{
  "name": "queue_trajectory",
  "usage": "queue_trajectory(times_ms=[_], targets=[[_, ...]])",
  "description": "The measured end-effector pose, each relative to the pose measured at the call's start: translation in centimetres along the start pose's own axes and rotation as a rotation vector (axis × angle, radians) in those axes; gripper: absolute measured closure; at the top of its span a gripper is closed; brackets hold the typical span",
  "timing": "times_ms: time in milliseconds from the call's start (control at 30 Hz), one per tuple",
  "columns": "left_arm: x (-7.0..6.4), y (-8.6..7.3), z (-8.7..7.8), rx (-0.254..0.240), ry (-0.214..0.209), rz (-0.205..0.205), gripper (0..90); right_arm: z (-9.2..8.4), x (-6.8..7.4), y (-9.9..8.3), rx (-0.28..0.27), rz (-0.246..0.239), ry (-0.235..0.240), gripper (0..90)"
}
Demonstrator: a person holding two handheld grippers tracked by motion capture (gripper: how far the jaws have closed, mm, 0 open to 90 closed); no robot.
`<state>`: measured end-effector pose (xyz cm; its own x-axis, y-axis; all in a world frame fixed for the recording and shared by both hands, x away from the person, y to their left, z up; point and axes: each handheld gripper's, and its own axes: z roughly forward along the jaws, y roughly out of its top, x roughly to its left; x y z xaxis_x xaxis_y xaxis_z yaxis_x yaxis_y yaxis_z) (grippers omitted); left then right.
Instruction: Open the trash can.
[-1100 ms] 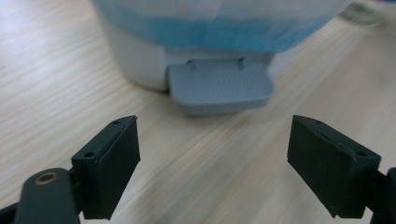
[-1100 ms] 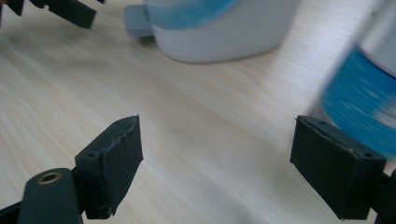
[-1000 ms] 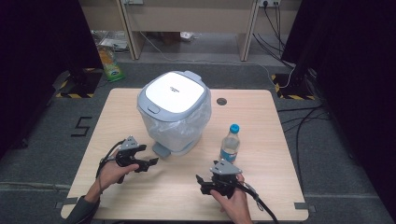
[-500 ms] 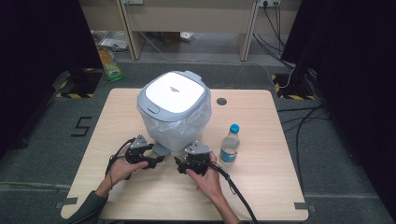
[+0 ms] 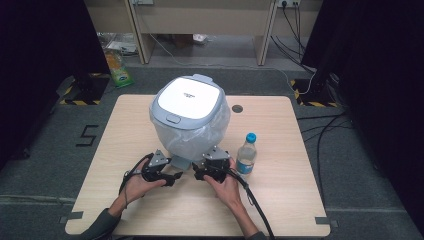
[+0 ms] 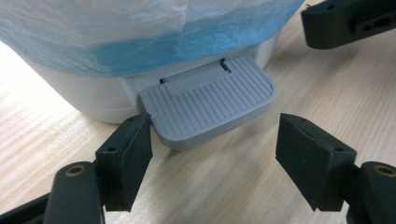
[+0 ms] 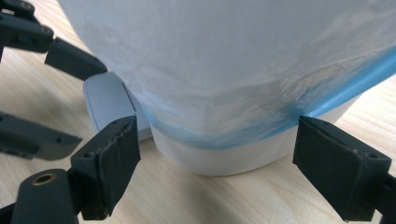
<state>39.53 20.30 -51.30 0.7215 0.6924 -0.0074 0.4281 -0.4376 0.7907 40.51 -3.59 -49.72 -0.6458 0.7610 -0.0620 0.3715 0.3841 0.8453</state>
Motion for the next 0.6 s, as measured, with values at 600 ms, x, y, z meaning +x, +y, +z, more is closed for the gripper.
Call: queue_trajectory(times_ms=[600], targets=[[-1.3, 0.3, 0.8, -0.018, -0.02, -0.009, 22.3, 2.0, -2.4, 1.1, -0.015, -0.026, 0.039, 14.0]])
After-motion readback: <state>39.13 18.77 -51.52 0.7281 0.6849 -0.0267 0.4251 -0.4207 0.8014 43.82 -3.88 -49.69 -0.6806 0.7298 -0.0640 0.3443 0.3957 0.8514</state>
